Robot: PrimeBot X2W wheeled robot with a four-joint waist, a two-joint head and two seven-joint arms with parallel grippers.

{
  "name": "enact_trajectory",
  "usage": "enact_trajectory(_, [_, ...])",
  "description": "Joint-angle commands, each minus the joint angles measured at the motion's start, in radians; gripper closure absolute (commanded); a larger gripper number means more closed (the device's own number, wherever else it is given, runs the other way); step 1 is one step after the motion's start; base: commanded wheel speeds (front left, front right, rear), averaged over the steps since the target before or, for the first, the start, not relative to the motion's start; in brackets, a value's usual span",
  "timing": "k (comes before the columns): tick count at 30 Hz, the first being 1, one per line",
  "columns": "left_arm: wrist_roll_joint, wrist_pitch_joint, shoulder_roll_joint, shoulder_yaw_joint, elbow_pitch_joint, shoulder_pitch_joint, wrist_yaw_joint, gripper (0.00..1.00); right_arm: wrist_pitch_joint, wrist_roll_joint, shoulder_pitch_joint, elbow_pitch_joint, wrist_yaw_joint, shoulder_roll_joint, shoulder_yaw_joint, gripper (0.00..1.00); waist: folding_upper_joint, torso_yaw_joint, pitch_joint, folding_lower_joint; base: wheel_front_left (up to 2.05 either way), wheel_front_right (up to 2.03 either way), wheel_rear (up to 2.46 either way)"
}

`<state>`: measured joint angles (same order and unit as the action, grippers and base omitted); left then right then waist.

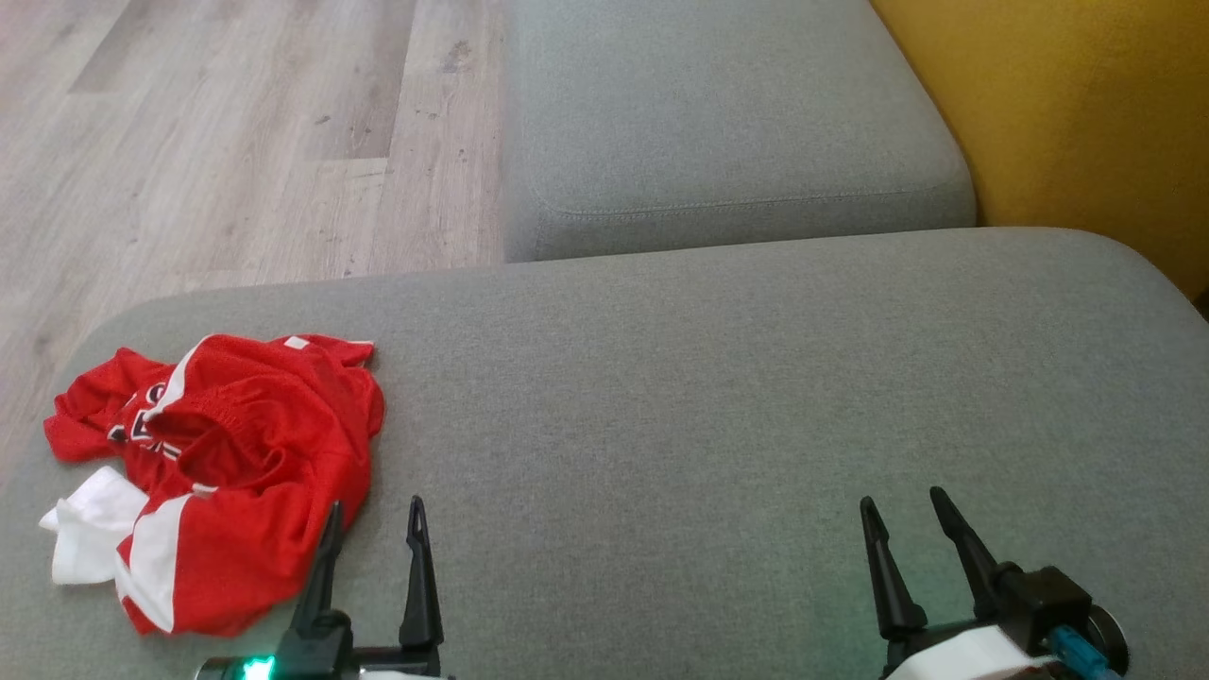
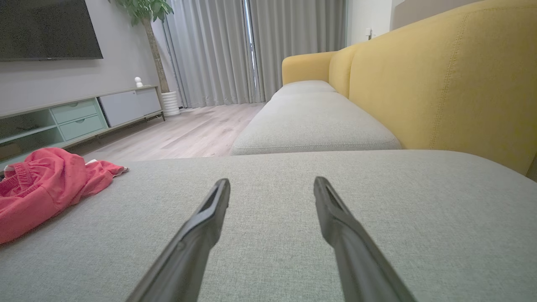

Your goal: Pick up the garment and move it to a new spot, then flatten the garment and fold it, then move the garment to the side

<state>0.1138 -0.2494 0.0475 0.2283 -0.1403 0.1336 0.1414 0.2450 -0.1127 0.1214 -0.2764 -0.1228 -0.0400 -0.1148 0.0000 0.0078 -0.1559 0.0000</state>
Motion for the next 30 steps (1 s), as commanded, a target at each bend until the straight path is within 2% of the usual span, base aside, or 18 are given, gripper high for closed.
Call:
enact_trajectory(1, [-0.019, -0.012, 0.003, -0.024, 0.027, -0.028, 0.009, 0.00, 0.017, 0.020, -0.036, 0.026, -0.008, -0.010, -0.019, 0.00, 0.0000, -0.001, -0.001, 0.0000, 0.00, 0.00, 0.00])
enact_trajectory(23, [0.019, -0.012, 0.003, -0.040, -0.006, -0.031, 0.008, 0.00, 0.017, 0.005, -0.036, 0.013, -0.008, -0.010, -0.008, 0.00, 0.0000, -0.004, -0.002, 0.0000, 0.00, 0.00, 0.00])
enact_trajectory(30, [0.013, -0.012, 0.003, -0.043, -0.009, -0.037, 0.025, 0.00, 0.017, 0.005, -0.029, 0.014, -0.008, -0.010, -0.004, 0.00, 0.0000, 0.058, 0.003, 0.0000, 0.00, 0.00, 0.00])
